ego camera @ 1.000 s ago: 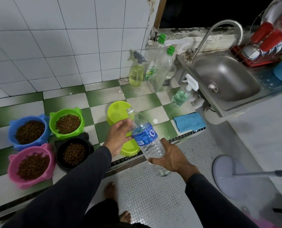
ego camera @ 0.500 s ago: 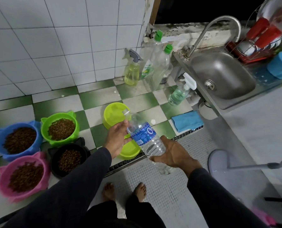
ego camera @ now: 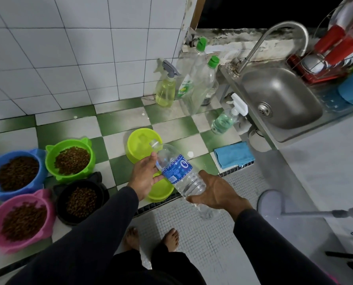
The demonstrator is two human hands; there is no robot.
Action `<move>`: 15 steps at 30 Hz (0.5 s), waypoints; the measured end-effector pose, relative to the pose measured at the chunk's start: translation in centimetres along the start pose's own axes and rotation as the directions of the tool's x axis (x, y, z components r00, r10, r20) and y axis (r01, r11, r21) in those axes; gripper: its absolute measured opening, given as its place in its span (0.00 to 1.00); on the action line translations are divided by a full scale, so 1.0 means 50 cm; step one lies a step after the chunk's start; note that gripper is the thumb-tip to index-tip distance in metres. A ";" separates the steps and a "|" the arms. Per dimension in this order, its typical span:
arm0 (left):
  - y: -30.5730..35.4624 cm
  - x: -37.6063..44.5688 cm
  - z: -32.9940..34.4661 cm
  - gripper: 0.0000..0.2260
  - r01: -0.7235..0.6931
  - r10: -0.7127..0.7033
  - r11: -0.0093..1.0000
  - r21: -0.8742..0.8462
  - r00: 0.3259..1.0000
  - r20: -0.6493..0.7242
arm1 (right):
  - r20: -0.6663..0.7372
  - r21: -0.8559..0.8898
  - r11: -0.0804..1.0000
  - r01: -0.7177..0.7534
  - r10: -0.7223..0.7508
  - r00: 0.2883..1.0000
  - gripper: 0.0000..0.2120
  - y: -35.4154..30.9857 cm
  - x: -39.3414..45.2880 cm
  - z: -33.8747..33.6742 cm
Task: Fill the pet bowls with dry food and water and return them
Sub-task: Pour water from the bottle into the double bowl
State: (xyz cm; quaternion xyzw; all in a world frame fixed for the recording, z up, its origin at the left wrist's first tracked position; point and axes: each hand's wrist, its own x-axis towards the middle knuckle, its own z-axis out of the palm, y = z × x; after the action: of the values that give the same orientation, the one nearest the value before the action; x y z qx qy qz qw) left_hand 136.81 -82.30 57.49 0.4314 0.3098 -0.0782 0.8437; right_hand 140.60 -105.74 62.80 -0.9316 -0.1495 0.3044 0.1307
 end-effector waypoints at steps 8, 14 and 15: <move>0.000 0.005 -0.002 0.13 0.023 -0.024 0.999 -0.045 1.000 -0.018 | 0.017 -0.035 0.999 -0.005 0.005 1.000 0.32 -0.003 0.011 -0.010; -0.003 0.010 -0.006 0.13 0.038 -0.038 0.998 -0.052 0.999 -0.009 | 0.028 -0.049 0.999 -0.005 0.006 1.000 0.33 -0.009 0.008 -0.014; -0.004 0.011 -0.008 0.13 0.041 -0.042 0.998 -0.056 0.999 -0.008 | 0.028 -0.046 0.999 -0.006 0.007 1.000 0.33 -0.010 0.007 -0.015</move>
State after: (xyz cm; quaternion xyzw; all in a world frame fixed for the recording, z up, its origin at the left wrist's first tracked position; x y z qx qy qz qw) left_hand 137.00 -82.06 56.86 0.4016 0.3246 -0.0850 0.8521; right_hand 141.23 -105.26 63.38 -0.9305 -0.1552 0.3142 0.1062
